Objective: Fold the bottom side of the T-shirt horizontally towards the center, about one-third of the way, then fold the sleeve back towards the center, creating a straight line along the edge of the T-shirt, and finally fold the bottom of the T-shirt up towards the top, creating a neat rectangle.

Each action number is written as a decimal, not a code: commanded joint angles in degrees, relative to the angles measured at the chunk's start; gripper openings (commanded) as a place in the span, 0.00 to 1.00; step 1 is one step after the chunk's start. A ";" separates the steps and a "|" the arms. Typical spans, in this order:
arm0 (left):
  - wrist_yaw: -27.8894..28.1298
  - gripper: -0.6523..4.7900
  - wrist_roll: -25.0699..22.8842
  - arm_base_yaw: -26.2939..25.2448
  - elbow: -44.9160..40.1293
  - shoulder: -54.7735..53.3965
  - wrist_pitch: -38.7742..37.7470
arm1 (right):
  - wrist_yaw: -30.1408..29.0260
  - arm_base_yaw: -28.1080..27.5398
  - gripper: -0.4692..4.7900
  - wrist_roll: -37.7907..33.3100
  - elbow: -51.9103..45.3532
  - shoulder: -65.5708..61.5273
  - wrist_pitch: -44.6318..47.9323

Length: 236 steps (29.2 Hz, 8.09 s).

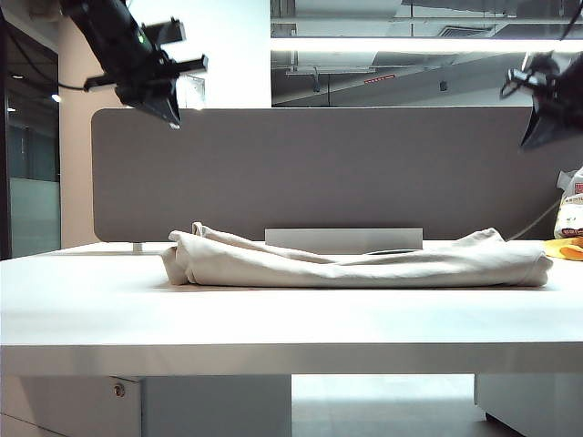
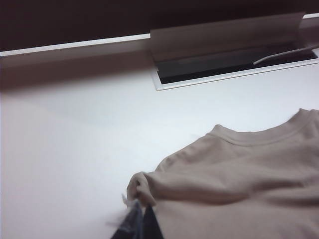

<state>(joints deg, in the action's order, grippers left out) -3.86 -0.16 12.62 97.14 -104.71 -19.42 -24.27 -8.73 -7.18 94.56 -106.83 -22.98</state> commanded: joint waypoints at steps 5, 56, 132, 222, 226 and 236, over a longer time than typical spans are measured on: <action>0.00 0.11 0.92 0.00 -7.78 8.24 1.62 | -0.50 0.17 0.09 0.15 -6.45 8.87 1.77; 6.62 0.11 11.80 3.91 -83.14 93.24 0.11 | 4.07 0.17 0.09 -8.35 -81.61 90.36 8.85; 4.22 0.11 11.13 3.26 -93.42 102.86 -1.22 | 1.25 0.13 0.09 -7.58 -90.84 106.66 2.21; 2.56 0.11 -0.68 -12.85 -96.74 104.52 9.25 | 6.40 1.62 0.09 -4.11 -91.71 106.66 8.72; 2.56 0.11 -0.68 -12.85 -96.74 104.52 9.25 | 13.42 6.73 0.09 -2.23 -92.83 106.66 13.92; 2.56 0.11 -0.68 -12.85 -96.74 104.52 9.25 | 21.24 10.84 0.09 0.55 -93.55 106.66 14.53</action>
<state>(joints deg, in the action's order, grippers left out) -1.43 -0.56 -0.19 0.71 -0.16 -9.76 -3.57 2.20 -7.35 1.26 -0.16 -9.65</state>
